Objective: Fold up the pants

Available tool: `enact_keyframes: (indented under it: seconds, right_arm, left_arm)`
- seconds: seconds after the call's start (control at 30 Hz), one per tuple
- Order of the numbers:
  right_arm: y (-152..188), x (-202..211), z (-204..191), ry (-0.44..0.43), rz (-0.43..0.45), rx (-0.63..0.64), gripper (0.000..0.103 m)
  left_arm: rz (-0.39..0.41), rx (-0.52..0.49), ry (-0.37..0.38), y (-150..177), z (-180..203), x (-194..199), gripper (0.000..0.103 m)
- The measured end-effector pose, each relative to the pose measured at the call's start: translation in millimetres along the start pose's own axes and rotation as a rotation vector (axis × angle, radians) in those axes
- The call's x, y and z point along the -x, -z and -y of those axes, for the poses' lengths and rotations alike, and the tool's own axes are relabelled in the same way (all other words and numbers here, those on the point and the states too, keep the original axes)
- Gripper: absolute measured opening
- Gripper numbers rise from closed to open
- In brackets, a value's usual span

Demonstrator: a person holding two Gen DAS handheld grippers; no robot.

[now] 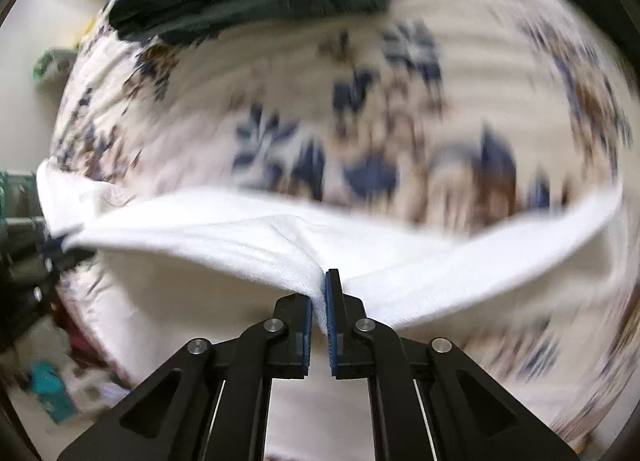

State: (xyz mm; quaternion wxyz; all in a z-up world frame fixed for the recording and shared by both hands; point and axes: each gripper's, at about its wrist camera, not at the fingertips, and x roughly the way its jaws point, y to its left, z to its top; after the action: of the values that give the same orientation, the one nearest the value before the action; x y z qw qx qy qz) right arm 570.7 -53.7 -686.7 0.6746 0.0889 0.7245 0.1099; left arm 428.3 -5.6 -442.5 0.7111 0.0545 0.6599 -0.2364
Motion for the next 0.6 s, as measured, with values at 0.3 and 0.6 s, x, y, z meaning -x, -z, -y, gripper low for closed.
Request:
enact_keyframes:
  seconds: [0.3,0.6]
  right_arm:
    - [198.3,-67.4,-13.4,-0.078,-0.124,-0.195,0.007]
    - [218.2,-100.7,-23.4,-0.037,-0.189,-0.162,0.012]
  left_arm:
    - [-0.229,0.275,0.020,139.8,27.8,-81.9,0.011]
    - [-0.211,0.338,-0.103,138.8,41.5,-73.0,0.021]
